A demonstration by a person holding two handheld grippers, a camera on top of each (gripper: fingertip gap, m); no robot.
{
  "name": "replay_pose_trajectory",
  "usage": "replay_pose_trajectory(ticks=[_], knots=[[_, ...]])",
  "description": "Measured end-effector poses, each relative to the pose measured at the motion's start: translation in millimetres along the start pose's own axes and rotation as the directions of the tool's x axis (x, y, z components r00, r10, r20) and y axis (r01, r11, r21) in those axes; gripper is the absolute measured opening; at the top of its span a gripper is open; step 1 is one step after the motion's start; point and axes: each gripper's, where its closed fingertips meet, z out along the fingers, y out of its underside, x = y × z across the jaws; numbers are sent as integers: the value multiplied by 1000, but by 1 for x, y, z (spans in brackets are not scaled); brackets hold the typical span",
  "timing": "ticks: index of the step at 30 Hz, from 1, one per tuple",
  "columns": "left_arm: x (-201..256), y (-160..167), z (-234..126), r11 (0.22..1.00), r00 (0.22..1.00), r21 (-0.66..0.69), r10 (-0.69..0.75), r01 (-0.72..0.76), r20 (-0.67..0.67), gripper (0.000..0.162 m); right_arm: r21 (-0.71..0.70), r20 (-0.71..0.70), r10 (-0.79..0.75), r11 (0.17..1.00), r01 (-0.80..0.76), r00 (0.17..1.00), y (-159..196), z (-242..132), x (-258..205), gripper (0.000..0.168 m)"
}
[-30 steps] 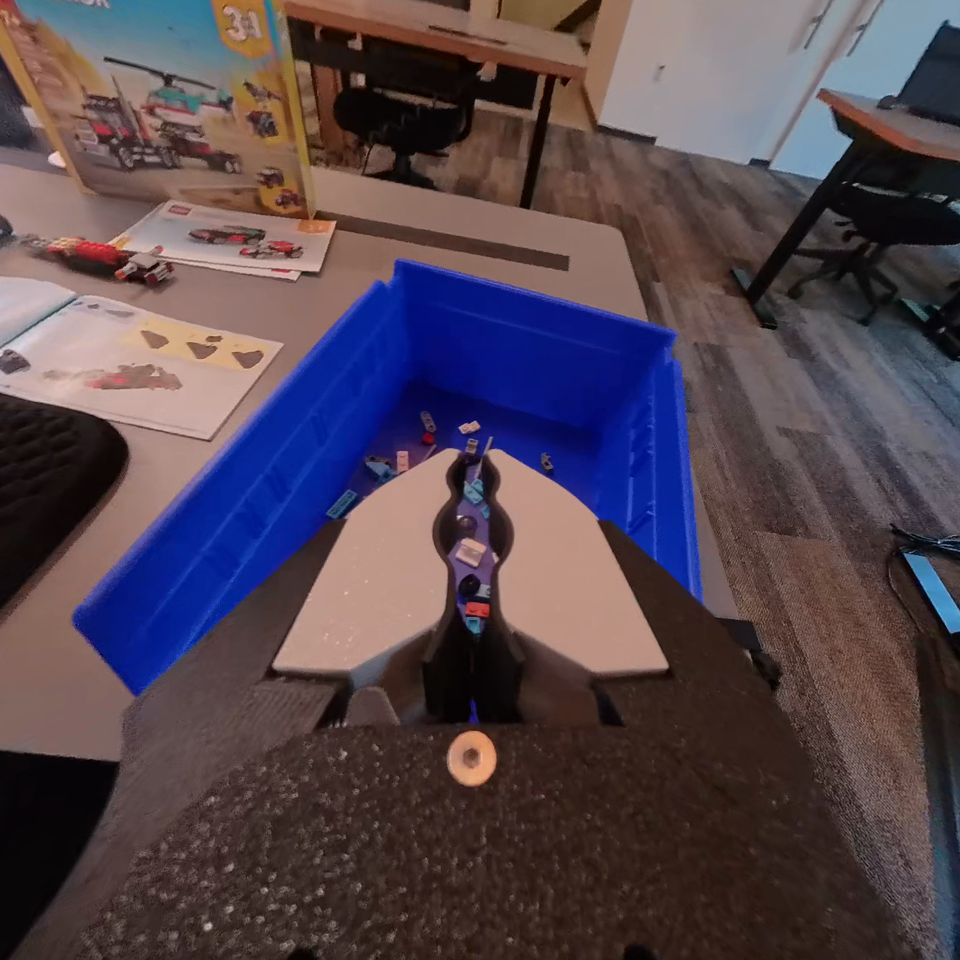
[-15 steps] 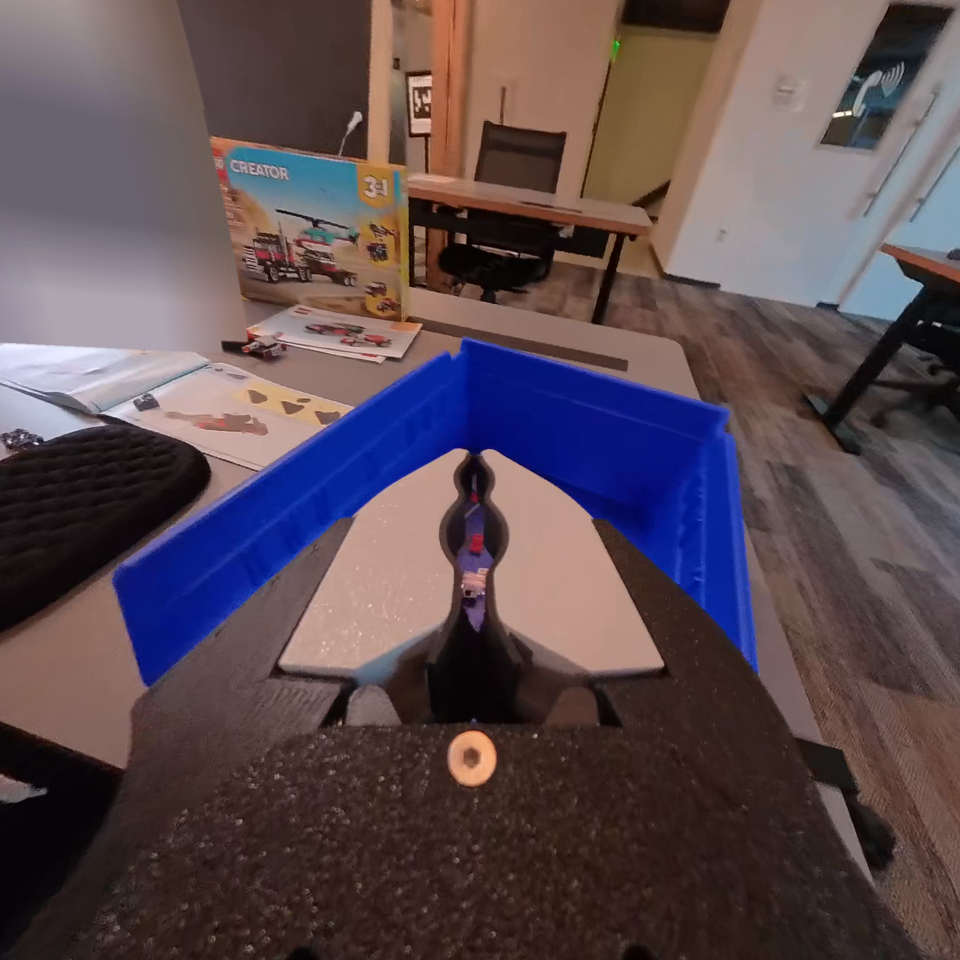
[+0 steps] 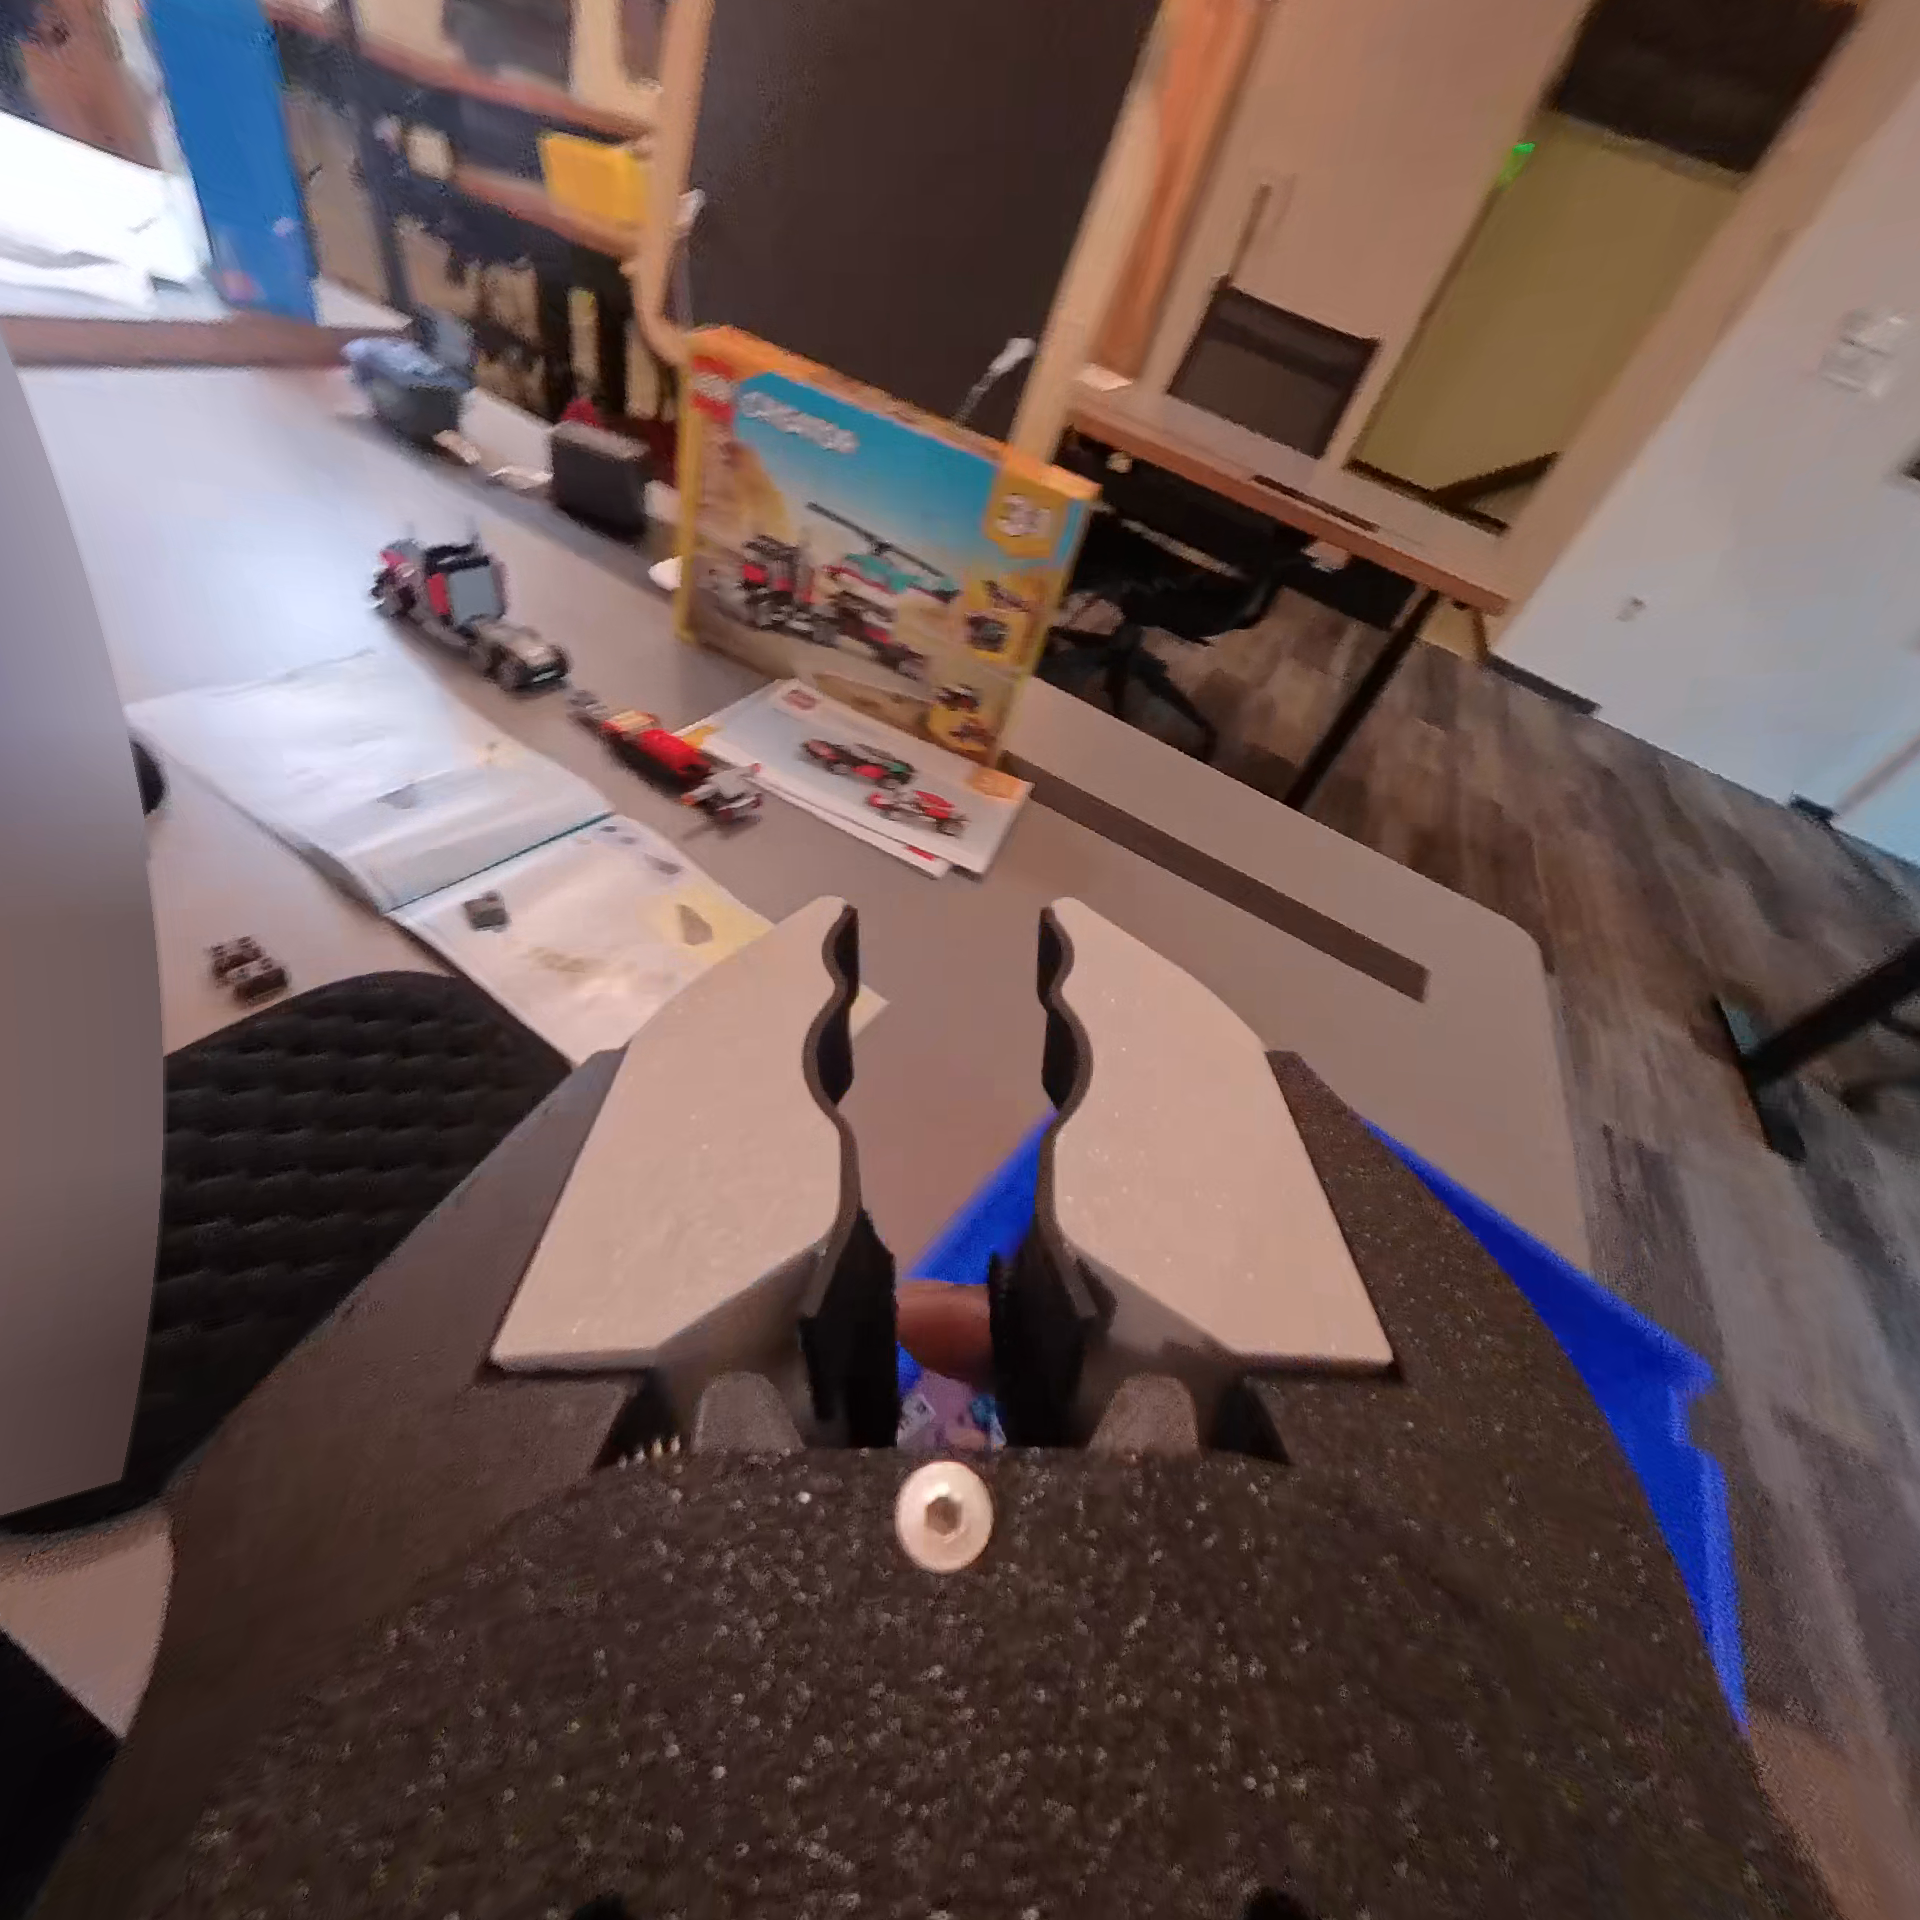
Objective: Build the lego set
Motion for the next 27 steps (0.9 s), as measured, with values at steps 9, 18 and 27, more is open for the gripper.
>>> replay_pose_trajectory(ticks=[9, 18, 27], knots=[[-72, -19, -224, 741, 950, -654, 294, -153, 110, 33, -22, 176, -258, 964, 265, 950, -40, 46, -89, 41], [-216, 118, -358, 111, 988, -983, 29, 147, 151, 36, 36, 171, -269, 963, 267, 948, -56, 59, -99, 39], [-229, 162, -378, 25, 981, -981, -19, 192, 191, 35, 26, 78, -277, 961, 275, 958, -57, 35, -79, 35]])
